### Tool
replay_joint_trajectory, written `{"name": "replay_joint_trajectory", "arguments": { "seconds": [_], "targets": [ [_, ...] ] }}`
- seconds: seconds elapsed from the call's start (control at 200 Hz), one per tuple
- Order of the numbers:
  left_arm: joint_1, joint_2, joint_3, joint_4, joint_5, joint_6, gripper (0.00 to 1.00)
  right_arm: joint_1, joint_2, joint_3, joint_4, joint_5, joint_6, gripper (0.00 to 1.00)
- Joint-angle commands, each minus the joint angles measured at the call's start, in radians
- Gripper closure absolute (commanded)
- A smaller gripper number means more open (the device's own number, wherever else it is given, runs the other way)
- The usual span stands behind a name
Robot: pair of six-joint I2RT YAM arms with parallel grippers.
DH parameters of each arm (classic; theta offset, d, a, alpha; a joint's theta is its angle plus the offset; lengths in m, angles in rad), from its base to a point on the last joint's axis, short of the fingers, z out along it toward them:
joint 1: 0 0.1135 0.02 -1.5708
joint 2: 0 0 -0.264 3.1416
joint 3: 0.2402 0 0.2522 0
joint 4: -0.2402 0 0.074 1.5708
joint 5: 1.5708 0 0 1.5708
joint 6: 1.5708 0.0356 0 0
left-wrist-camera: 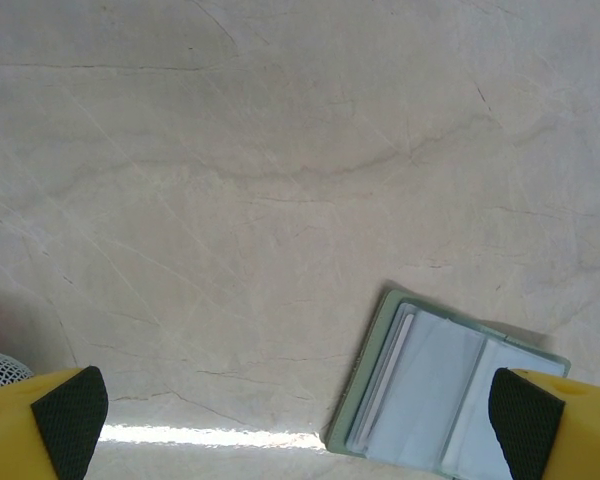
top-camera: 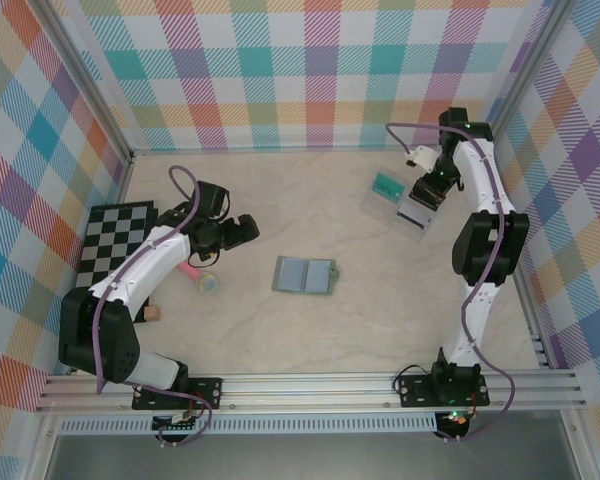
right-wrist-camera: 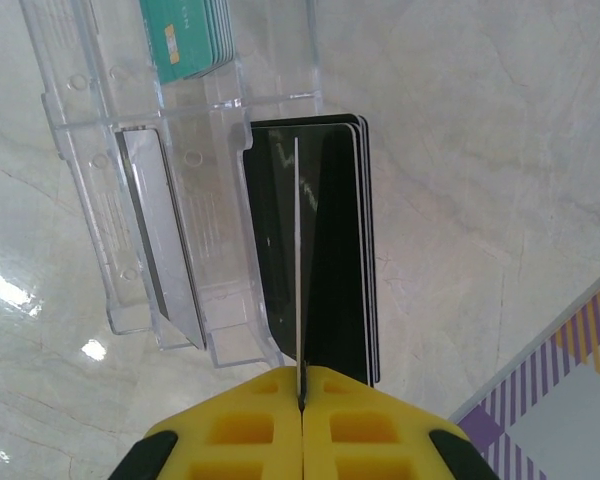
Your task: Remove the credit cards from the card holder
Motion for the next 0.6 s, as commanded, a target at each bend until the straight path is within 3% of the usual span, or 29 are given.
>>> {"name": "replay_joint_trajectory", "arguments": {
  "seconds": [0.0, 0.36, 0.595],
  "targets": [
    [0.014, 0.006, 0.023, -0.025, 0.009, -0.003, 0.0, 0.0, 0.02, -0.016, 0.004, -0.014, -0.022, 0.94],
    [0.014, 0.014, 0.023, -0.022, 0.016, -0.003, 0.0, 0.002, 0.017, -0.037, 0.013, -0.032, -0.013, 0.8],
    [0.014, 0.008, 0.018, -0.025, 0.015, -0.002, 0.0, 0.004, 0.007, -0.027, 0.072, 0.023, 0.023, 0.75]
  ]
}}
